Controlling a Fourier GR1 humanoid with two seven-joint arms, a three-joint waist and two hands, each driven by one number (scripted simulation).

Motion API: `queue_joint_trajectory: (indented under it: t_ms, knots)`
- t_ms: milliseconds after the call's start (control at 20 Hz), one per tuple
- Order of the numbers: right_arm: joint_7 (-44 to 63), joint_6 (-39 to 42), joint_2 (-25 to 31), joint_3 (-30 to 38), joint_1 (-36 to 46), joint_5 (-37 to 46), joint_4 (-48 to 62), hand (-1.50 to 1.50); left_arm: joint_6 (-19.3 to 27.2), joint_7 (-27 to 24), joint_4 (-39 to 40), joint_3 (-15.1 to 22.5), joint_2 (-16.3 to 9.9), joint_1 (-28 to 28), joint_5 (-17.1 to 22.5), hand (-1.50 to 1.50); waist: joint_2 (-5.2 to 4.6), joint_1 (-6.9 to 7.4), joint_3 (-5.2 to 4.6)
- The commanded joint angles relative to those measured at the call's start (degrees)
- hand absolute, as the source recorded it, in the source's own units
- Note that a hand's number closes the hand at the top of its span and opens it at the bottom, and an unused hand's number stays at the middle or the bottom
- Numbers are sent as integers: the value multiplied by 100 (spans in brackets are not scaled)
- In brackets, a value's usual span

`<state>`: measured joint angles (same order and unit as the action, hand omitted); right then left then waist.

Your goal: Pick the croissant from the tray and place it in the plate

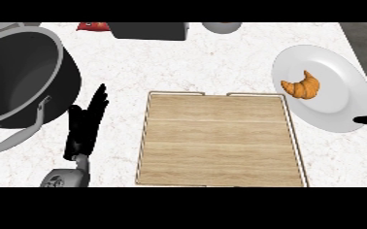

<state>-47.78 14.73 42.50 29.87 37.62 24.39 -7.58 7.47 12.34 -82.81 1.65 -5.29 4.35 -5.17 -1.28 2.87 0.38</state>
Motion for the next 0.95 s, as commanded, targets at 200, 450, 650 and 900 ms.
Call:
queue_joint_trajectory:
  t_ms: [200, 450, 650, 900]
  knots:
    - [-340, 108, 256, 205, -363, -174, 57, -150, -92, 77, 32, -94, -124, 156, 30, 0, -19, -18, 12]
    - [120, -132, 432, 365, -188, -299, 108, -150, -125, -26, 31, -33, -56, -3, 47, 0, -35, 59, 14]
    - [58, -457, 249, 417, -298, -332, 110, -150, -21, -76, 16, 71, 51, 26, -67, 0, -40, 75, 19]
    - [172, -303, 584, 382, -323, -277, 86, -150, -155, -132, 117, -181, -126, 47, 117, 0, -54, 82, 19]
